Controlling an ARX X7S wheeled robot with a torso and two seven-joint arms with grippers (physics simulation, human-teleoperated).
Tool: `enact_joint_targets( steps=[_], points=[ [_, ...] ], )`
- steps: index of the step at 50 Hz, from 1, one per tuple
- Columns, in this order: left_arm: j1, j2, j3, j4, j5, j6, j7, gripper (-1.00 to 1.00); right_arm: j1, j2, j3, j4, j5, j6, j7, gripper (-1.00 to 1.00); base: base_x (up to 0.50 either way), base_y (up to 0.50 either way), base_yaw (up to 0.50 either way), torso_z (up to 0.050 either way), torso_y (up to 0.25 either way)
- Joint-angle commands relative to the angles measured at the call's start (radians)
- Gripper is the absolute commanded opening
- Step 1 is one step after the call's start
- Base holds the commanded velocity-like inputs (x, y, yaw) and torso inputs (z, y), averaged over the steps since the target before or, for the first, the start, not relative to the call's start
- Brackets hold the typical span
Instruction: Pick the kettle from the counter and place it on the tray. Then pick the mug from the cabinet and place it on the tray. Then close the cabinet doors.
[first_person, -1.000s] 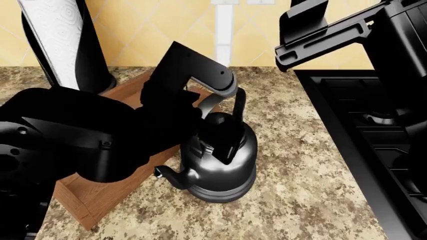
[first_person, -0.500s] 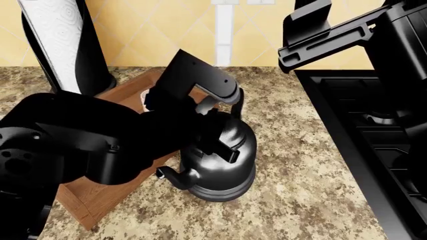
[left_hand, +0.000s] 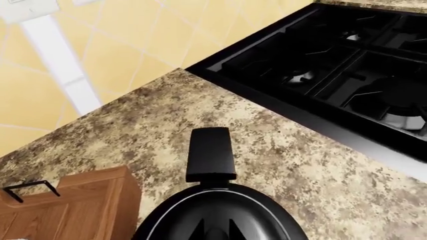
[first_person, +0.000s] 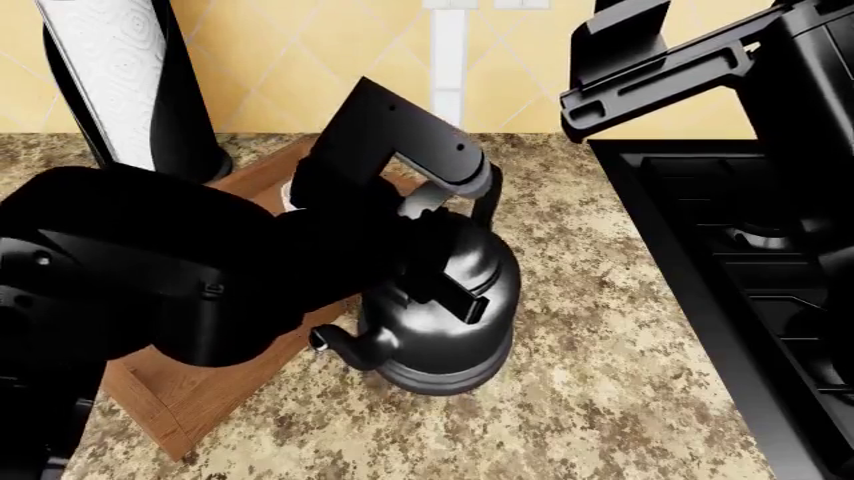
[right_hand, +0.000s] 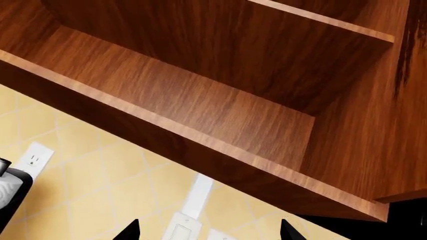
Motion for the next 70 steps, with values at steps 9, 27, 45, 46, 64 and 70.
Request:
enact_joint_targets(
  steps=[9,27,45,46,64,70],
  points=[
    [-0.106,-0.018,-0.027,-0.002,-0.075,-0.001,-0.063,-1.00,0.050,0.026,0.025,-0.010,0.048,0.027,0.032,1.00,0.00,0.00,0.00,0.000,0.000],
    [-0.216,-0.089,-0.083,0.002,-0.186,0.011,-0.112,-1.00,-0.016,0.024,-0.022,0.012,-0.049,-0.044,-0.015,1.00,0.00,0.00,0.00,0.000,0.000],
    [-0.272,-0.243,-0.120,0.058,-0.329,0.006,-0.185,-1.00,-0.061,0.020,-0.059,0.042,-0.118,-0.106,-0.051,1.00,0.00,0.00,0.00,0.000,0.001],
    [-0.275,-0.253,-0.122,0.063,-0.339,0.007,-0.192,-1.00,-0.063,0.021,-0.060,0.043,-0.121,-0.109,-0.053,1.00,0.00,0.00,0.00,0.000,0.000],
    [-0.261,-0.438,-0.183,0.122,-0.420,0.014,-0.226,-1.00,-0.059,0.018,-0.069,0.049,-0.120,-0.117,-0.053,1.00,0.00,0.00,0.00,0.001,0.001],
    [-0.248,-0.496,-0.206,0.119,-0.418,0.006,-0.215,-1.00,-0.056,0.016,-0.077,0.057,-0.127,-0.122,-0.058,1.00,0.00,0.00,0.00,0.000,0.002]
  ],
)
